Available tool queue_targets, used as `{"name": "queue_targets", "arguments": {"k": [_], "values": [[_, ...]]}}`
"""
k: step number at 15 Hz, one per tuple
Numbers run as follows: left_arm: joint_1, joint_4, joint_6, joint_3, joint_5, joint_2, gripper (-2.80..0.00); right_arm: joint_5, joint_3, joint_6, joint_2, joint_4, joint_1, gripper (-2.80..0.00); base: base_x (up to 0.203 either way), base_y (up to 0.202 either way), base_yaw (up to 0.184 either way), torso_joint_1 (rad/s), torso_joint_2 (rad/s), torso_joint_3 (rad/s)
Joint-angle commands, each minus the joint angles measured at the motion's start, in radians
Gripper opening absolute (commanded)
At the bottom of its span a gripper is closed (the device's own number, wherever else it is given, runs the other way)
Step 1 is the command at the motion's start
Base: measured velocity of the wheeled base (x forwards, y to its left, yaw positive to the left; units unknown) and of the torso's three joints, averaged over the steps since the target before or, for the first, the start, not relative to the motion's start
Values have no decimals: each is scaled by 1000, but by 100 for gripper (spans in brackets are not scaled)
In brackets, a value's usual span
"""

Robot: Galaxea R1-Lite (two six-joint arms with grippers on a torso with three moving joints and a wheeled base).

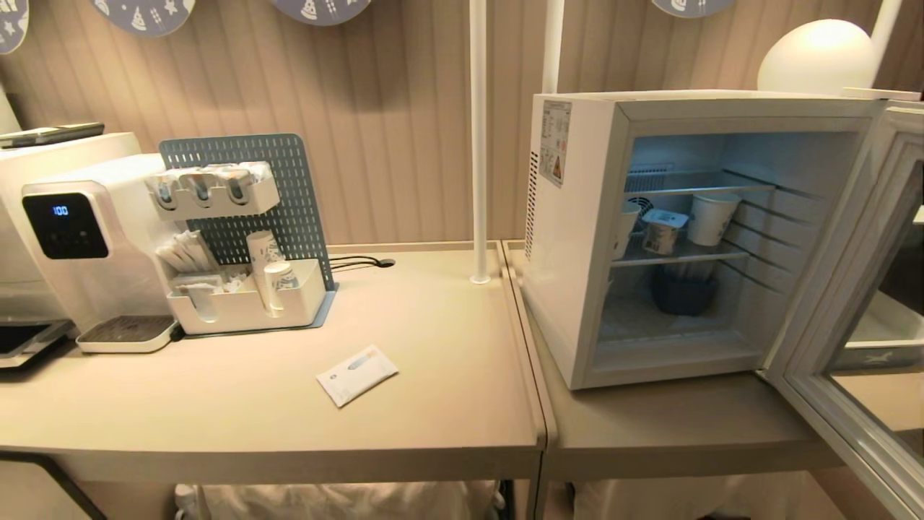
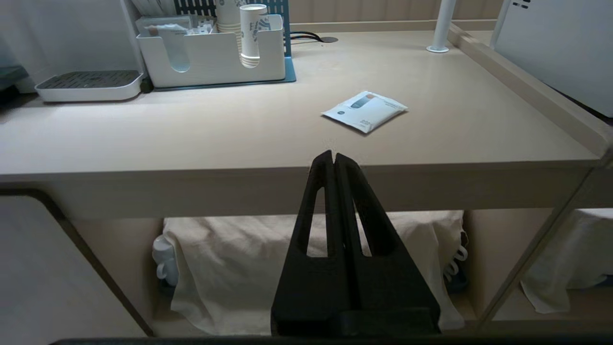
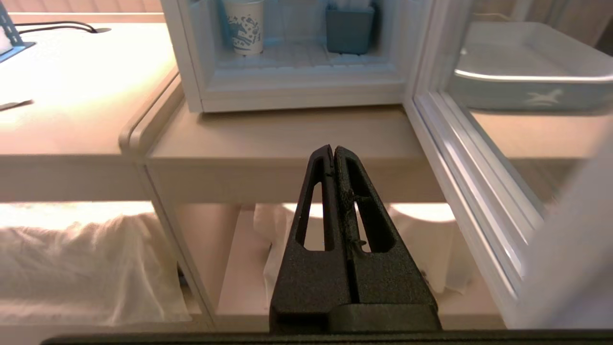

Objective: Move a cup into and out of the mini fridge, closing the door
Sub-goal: Close the freezer door

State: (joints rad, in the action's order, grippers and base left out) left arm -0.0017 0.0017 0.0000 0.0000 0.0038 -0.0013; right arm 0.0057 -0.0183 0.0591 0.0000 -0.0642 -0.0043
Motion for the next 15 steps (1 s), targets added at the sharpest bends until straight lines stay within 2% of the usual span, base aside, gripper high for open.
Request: {"name": "queue_targets", "arguments": {"k": [1, 7, 12, 15], "values": [[0, 0, -1, 0, 1, 1, -280, 0, 0, 1, 0, 0, 0, -280, -193, 0, 0, 5, 4, 2], [0, 0, 0, 0, 1, 1, -280, 0, 0, 1, 0, 0, 0, -280, -185, 0, 1, 2, -1, 3], [0, 0, 0, 0, 1, 1, -280, 0, 0, 1, -1, 0, 0, -280, -16, 0, 2, -1, -1, 0], [0, 0, 0, 0, 1, 1, -280, 0, 0, 2, 0, 0, 0, -280, 0, -146, 5, -2, 0, 6]]}}
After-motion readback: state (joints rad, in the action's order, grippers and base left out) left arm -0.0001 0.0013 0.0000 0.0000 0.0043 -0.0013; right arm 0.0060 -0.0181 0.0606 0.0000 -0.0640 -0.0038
